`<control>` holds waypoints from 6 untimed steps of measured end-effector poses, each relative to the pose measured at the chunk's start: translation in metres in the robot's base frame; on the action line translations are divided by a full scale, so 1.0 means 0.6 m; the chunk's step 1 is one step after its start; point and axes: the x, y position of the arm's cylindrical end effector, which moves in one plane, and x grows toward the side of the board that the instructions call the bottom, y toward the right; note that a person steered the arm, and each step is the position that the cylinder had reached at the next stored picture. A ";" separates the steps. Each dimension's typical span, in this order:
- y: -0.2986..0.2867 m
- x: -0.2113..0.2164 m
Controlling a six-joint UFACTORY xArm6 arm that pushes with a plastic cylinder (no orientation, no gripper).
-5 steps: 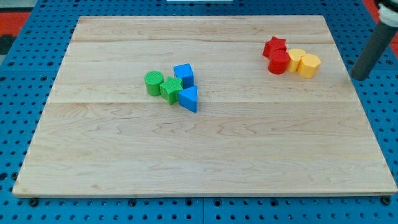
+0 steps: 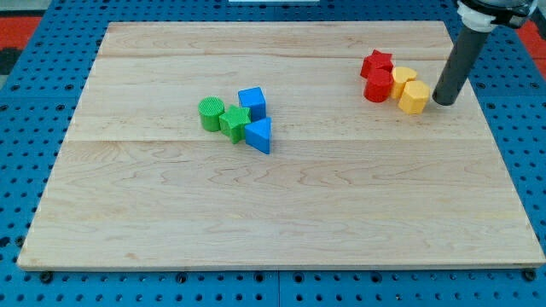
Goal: Nudge the group of blocks a bit left
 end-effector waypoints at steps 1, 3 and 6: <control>-0.009 -0.002; -0.014 -0.048; -0.084 -0.080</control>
